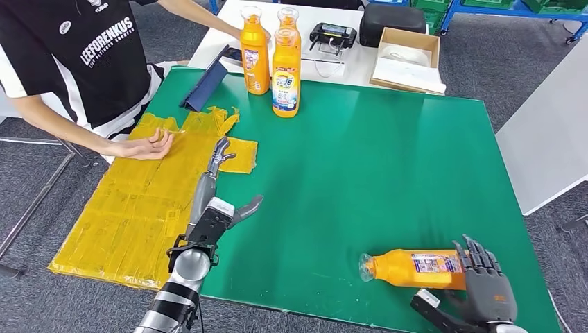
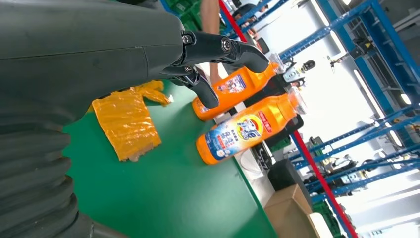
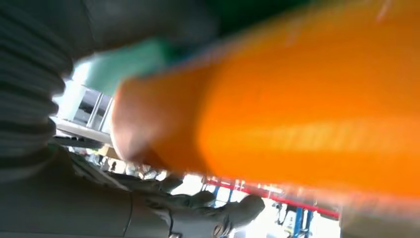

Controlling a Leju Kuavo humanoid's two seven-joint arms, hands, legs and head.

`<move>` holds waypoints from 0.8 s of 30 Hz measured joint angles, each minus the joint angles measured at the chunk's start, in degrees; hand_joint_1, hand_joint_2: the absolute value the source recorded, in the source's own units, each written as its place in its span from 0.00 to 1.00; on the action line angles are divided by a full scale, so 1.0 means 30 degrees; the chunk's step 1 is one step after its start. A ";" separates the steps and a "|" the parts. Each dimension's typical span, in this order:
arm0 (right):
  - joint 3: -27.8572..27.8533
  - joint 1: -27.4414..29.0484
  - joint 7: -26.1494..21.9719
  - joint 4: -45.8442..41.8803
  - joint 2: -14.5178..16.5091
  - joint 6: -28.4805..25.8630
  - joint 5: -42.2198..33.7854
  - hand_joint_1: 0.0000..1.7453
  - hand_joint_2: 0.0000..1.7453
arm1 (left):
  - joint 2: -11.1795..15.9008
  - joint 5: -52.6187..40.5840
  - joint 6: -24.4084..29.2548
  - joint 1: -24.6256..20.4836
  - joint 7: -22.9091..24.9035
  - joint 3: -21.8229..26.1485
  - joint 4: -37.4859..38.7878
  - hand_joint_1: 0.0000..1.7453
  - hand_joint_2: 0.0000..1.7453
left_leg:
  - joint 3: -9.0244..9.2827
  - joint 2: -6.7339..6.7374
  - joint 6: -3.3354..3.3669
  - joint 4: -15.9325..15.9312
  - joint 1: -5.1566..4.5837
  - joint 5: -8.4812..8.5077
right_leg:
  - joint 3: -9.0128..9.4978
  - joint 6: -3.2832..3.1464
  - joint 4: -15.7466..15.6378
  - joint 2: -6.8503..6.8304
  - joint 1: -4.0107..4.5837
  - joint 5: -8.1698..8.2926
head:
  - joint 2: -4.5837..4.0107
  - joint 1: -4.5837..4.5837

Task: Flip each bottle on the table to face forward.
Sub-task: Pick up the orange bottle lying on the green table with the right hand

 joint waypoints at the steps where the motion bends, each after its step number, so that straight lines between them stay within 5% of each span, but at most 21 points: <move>1: 0.0156 -0.0113 0.0071 0.0256 0.0049 -0.0091 0.0262 1.00 1.00 | -0.0020 0.0035 -0.0040 -0.0007 -0.0002 -0.0051 0.0000 0.00 1.00 | 0.0014 0.0016 -0.0003 0.0000 0.0003 -0.0003 | 0.0006 -0.0001 -0.0001 0.0006 0.0003 0.0001 | 0.0000 0.0004; 24: 0.2277 -0.0981 0.0585 0.2060 0.0182 -0.0384 0.0466 1.00 1.00 | -0.0290 0.0209 -0.0346 -0.0060 -0.0067 -0.0381 0.0000 0.00 1.00 | 0.0243 0.0199 -0.0054 -0.0003 0.0042 -0.0058 | 0.0153 -0.0025 -0.0010 0.0123 0.0034 0.0010 | 0.0000 0.0011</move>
